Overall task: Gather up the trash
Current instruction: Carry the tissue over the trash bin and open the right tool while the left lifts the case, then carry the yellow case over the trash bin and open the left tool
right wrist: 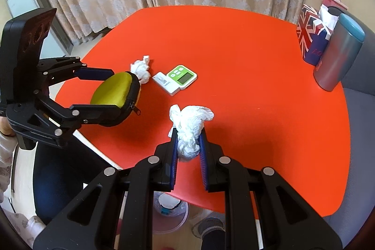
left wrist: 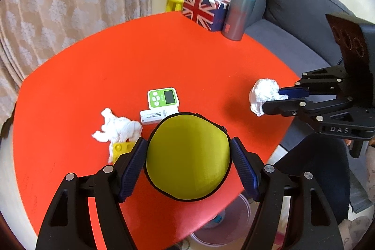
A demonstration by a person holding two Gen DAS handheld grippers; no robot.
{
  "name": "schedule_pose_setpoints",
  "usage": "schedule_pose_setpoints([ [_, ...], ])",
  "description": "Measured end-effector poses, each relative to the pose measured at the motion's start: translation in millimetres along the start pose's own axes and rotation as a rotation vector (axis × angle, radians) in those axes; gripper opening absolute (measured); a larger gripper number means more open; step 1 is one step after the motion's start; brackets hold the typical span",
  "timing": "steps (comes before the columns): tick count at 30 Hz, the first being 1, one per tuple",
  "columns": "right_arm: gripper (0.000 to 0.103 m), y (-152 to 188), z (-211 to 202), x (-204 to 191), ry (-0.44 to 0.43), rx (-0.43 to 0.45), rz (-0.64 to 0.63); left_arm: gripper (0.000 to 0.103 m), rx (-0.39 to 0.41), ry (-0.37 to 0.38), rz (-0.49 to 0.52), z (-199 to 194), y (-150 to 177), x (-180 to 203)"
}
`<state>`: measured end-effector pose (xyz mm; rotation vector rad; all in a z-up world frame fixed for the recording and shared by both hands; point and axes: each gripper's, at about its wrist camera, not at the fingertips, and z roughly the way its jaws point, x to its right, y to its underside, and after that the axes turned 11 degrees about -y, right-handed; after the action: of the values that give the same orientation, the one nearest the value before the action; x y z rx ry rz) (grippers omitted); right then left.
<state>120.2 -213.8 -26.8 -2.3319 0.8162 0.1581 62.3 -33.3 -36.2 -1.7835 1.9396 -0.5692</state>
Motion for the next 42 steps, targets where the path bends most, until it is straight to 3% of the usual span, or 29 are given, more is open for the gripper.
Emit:
schedule_pose_setpoints([
  [17,0.016,43.9,-33.7,-60.8,-0.077,-0.009,-0.092,0.07,0.073,0.004,-0.063,-56.5,52.2,11.1],
  [34,0.02,96.6,-3.3,-88.5,-0.181,-0.125,-0.114,0.07,0.069,0.029,-0.11,-72.0,96.7,18.2],
  [35,0.022,97.4,-1.9,-89.5,-0.18,-0.128,-0.118,0.07,0.068,0.03,-0.111,-72.4,98.1,18.0],
  [37,0.04,99.3,-0.7,-90.3,-0.19,-0.132,-0.118,0.07,0.068,0.028,-0.113,-73.6,100.2,17.5],
  [39,0.073,98.6,-1.0,-88.6,-0.207,-0.125,-0.11,0.07,0.069,0.028,-0.116,-74.5,101.5,17.7],
  [42,0.088,98.3,-3.0,-87.9,-0.211,-0.114,-0.103,0.07,0.069,0.031,-0.115,-75.0,102.2,18.3],
])
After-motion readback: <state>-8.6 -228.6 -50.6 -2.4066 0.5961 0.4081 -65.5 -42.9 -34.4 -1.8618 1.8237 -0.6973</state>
